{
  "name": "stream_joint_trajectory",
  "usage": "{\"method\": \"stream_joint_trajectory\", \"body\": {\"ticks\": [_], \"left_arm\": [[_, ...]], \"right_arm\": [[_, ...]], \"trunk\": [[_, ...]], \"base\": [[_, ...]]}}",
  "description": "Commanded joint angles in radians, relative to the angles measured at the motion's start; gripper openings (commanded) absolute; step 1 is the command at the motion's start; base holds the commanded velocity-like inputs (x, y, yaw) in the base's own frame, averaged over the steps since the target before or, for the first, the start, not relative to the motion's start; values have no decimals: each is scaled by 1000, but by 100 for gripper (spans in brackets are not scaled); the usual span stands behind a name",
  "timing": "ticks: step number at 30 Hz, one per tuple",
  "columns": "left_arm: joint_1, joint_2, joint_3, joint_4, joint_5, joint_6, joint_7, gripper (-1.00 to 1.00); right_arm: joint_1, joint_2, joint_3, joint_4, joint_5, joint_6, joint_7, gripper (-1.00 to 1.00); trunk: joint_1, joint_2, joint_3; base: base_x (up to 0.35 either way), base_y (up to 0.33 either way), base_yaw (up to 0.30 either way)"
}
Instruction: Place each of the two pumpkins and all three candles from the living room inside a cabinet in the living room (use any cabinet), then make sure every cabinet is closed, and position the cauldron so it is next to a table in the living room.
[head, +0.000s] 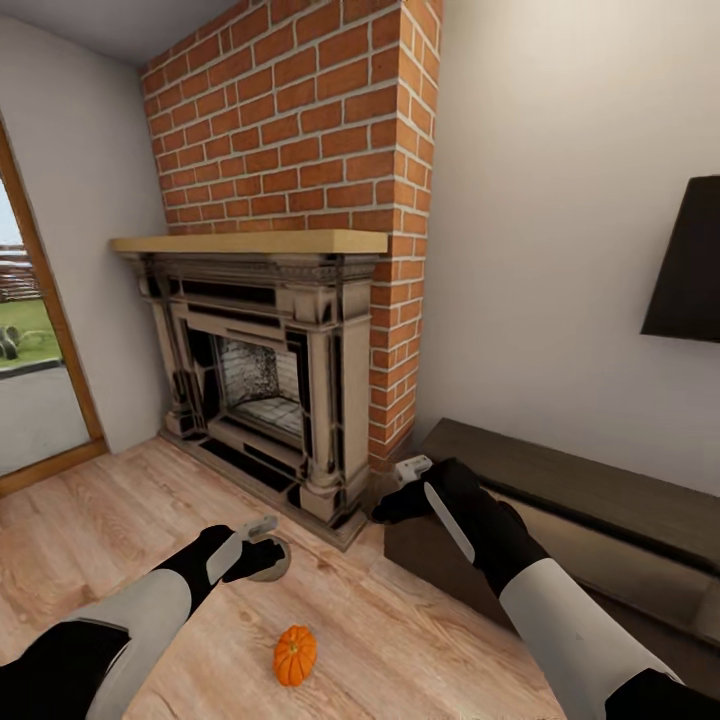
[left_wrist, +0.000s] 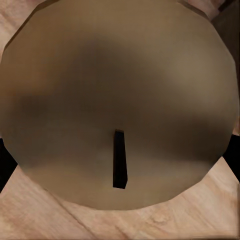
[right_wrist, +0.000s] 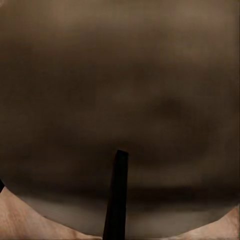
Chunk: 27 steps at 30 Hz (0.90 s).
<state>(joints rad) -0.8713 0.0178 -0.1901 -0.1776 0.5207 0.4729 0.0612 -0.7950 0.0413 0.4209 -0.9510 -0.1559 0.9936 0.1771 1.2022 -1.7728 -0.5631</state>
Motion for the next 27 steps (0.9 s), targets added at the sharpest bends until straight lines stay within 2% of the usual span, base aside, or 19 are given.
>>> {"method": "stream_joint_trajectory", "body": {"ticks": [1, 9, 27], "left_arm": [[0, 1, -6, -3, 11, 6, 6, -100], [0, 1, -6, -3, 12, 6, 6, -100], [0, -1, -6, -3, 12, 5, 6, -100]], "right_arm": [[-1, 0, 1, 0, -5, 3, -2, -100], [-2, 0, 1, 0, -5, 3, -3, -100], [-2, 0, -1, 0, -5, 3, -4, -100]], "trunk": [[0, -1, 0], [0, -1, 2], [0, -1, -18]], "base": [[0, 0, -296], [0, 0, -292], [0, 0, -233]]}}
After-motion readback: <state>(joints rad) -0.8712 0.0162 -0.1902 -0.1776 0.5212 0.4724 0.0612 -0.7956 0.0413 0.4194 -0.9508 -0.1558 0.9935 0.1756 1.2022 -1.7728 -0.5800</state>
